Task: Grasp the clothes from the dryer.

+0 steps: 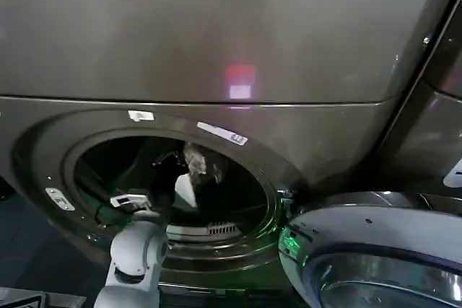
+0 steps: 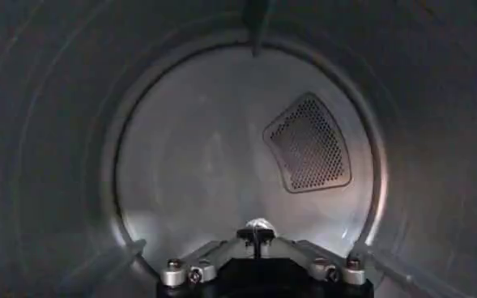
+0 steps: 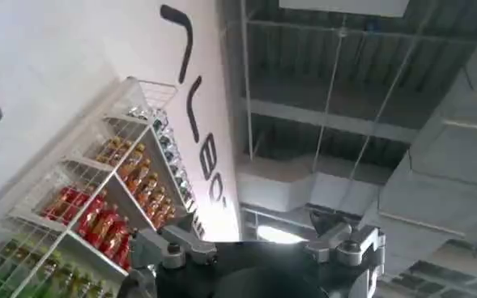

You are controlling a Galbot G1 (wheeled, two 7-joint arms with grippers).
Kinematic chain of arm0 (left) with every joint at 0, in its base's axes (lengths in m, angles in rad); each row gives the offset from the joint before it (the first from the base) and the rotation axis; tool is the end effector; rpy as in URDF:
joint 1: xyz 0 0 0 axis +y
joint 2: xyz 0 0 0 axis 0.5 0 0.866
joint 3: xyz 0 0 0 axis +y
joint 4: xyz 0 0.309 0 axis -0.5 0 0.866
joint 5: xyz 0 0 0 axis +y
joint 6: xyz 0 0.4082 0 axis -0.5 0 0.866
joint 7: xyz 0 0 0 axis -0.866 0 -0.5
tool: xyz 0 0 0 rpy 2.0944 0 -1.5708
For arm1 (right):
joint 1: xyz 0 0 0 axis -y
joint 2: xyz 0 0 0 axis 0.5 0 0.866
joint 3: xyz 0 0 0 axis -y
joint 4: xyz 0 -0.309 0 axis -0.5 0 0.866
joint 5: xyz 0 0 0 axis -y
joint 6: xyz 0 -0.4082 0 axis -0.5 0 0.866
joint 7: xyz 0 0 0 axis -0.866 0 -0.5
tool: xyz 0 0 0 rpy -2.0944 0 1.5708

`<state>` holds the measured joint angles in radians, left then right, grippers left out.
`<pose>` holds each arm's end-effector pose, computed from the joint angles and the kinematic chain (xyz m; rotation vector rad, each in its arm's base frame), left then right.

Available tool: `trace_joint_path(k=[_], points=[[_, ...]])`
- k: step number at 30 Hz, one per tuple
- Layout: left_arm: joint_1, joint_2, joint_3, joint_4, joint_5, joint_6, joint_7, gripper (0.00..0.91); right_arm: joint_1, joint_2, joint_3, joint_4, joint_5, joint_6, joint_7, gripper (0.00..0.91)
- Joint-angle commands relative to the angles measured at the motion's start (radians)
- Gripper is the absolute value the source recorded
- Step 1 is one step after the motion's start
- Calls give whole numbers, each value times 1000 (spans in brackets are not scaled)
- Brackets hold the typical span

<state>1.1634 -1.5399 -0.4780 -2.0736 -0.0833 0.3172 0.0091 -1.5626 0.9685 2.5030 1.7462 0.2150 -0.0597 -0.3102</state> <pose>0.3418 -0.0128 -0.1534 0.1344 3.0709 -0.0833 -0.1325 -0.4386 0.0901 1.6711 2.0214 -1.0575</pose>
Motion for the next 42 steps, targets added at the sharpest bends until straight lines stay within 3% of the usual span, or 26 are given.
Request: trace_joint_path(k=[1, 16, 26, 42], points=[[14, 2, -1, -13, 6, -7, 4, 0, 3, 3, -1, 3, 4, 0, -8, 907], [20, -5, 6, 12, 24, -32, 22, 0, 15, 10, -15, 6, 0, 12, 6, 907], [2, -4, 3, 37, 27, -44, 25, 0, 22, 13, -16, 19, 2, 18, -20, 907], [-10, -3, 3, 43, 26, -35, 33, 0, 46, 7, -43, 20, -33, 5, 11, 907]])
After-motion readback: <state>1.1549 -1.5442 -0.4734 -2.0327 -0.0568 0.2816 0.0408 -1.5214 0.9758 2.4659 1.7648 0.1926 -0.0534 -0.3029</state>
